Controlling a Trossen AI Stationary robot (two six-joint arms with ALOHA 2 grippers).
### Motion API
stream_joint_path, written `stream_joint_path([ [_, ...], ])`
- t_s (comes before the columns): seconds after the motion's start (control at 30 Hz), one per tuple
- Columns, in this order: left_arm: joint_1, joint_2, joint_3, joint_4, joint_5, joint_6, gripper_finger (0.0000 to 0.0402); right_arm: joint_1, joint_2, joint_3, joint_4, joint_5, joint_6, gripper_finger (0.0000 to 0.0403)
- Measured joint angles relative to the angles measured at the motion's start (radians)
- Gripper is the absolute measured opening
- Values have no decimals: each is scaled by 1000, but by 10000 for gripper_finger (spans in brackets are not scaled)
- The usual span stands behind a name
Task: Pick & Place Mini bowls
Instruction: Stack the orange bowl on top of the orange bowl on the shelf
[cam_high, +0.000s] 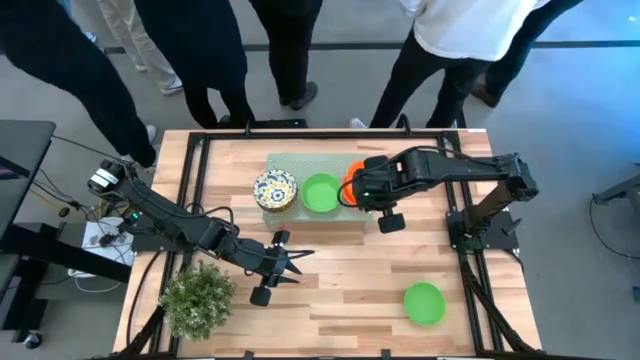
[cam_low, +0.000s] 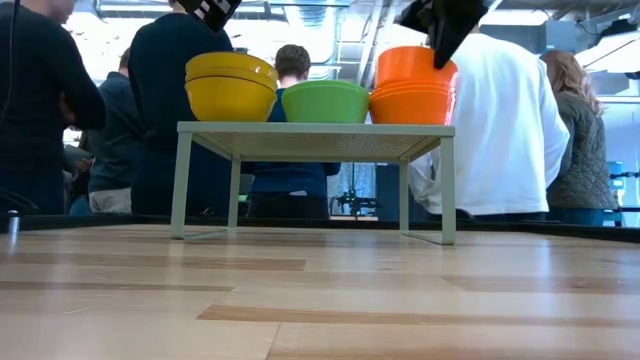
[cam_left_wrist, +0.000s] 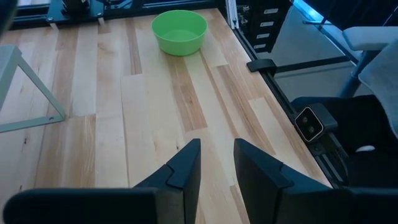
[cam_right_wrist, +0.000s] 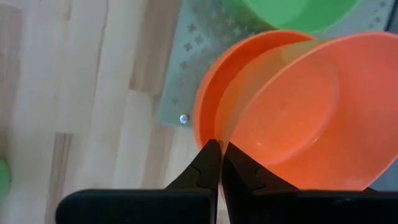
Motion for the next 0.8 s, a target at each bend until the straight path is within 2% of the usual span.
stream_joint_path([
  [0.27, 0, 0, 0, 4, 0, 0, 97, -12, 26, 1, -20, -18, -53, 1],
  [0.37, 1, 0, 0, 12, 0, -1, 97, -13, 43, 1, -24, -17, -22, 4],
  [0.8, 2, 0, 0, 17, 0, -2, 97, -13, 60, 1, 31, -11, -68, 78],
])
